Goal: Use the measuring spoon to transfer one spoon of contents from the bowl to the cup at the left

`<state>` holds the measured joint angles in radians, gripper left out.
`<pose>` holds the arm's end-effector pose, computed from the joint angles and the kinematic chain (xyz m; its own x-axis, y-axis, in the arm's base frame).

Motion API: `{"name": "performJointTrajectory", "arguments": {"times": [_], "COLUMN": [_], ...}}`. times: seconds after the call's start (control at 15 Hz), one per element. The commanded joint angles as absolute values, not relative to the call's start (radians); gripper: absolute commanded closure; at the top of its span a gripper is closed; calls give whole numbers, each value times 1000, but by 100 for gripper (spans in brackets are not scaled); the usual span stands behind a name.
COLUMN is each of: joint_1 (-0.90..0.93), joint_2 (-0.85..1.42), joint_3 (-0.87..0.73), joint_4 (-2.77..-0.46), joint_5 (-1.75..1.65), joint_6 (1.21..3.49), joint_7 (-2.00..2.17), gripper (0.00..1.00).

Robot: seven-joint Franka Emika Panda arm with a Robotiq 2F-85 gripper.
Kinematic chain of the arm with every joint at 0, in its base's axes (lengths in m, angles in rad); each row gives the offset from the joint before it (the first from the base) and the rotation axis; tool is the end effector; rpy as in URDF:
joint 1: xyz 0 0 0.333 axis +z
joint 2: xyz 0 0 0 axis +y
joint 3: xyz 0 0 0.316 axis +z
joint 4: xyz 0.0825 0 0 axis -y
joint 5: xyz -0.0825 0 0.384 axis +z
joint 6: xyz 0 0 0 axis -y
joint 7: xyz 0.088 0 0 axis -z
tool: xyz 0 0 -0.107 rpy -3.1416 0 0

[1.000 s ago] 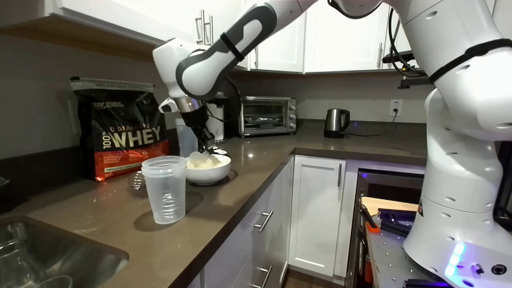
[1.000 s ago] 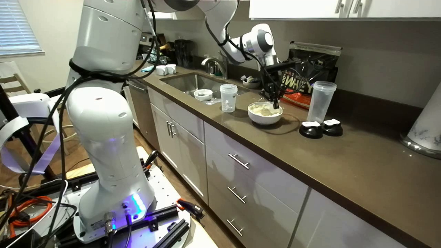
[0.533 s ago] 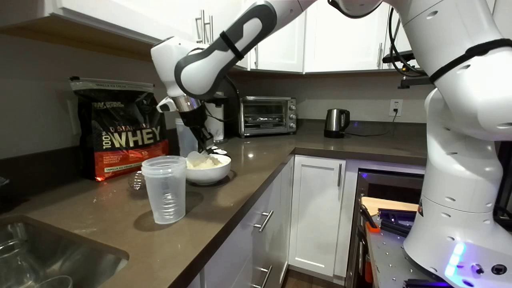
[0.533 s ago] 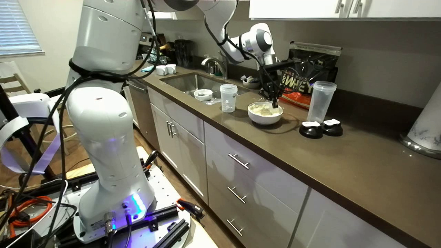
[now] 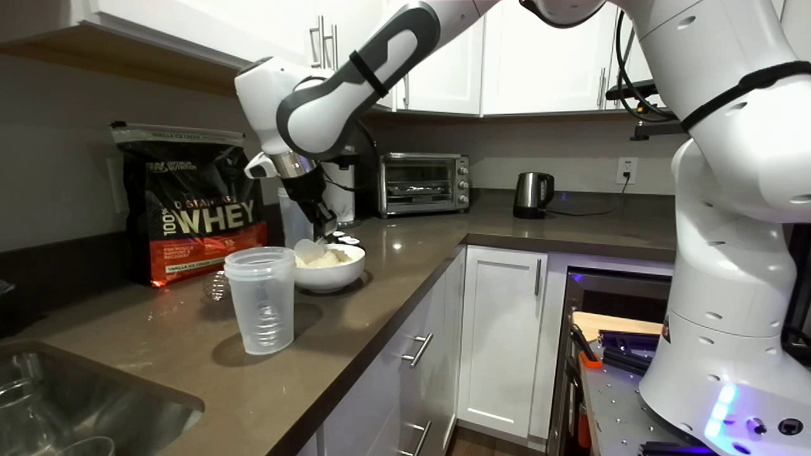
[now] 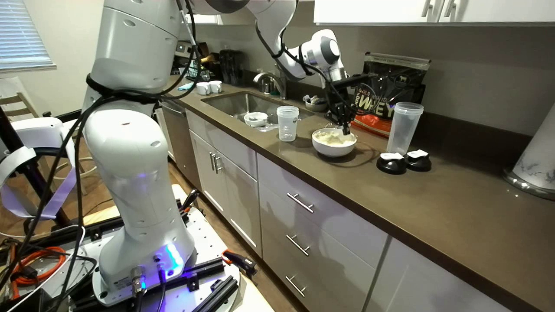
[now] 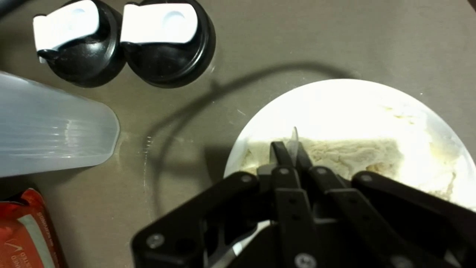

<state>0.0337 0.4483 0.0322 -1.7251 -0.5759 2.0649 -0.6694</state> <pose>0.6556 0.0127 0.3231 0.5074 0.7619 -0.4025 0.8617 -0.4477 0.2388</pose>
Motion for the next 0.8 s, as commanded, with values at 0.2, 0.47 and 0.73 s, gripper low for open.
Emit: {"name": "performJointTrajectory", "arguments": {"times": [0.2,0.47,0.73], "joint_1": [50,47,47], "joint_2": [411,382,359], "joint_3": [24,24,18], "joint_4": [-1784,-1796,-1807], "joint_5": [-647,-648,-655], "joint_6": [2116,2106,2106], "joint_7": [-591,-589,-579], "gripper": [99,99,99]}}
